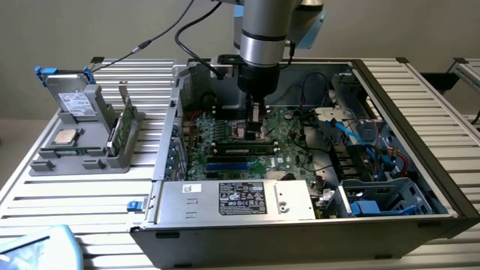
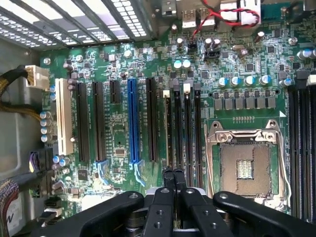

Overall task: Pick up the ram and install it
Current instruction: 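Press down the ram until it locks into place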

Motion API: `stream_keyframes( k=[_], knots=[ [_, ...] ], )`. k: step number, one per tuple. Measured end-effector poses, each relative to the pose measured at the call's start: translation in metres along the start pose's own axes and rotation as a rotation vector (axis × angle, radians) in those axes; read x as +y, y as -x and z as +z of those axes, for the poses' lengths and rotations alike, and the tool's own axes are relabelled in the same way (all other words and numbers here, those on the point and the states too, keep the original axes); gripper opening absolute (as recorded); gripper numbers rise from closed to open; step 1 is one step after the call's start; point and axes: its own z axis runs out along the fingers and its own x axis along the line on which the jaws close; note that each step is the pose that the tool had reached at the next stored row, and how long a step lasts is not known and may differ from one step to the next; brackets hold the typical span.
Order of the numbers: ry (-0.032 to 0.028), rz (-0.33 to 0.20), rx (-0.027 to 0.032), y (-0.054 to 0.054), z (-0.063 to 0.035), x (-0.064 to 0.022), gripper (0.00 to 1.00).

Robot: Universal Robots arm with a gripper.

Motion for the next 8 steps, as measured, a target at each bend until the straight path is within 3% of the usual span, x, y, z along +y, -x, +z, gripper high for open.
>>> stream_keyframes(
  k=[8],
  knots=[
    [0.0184,0.132,-0.0070,0.0003,0.0017,-0.0001,0.10]
  ],
)
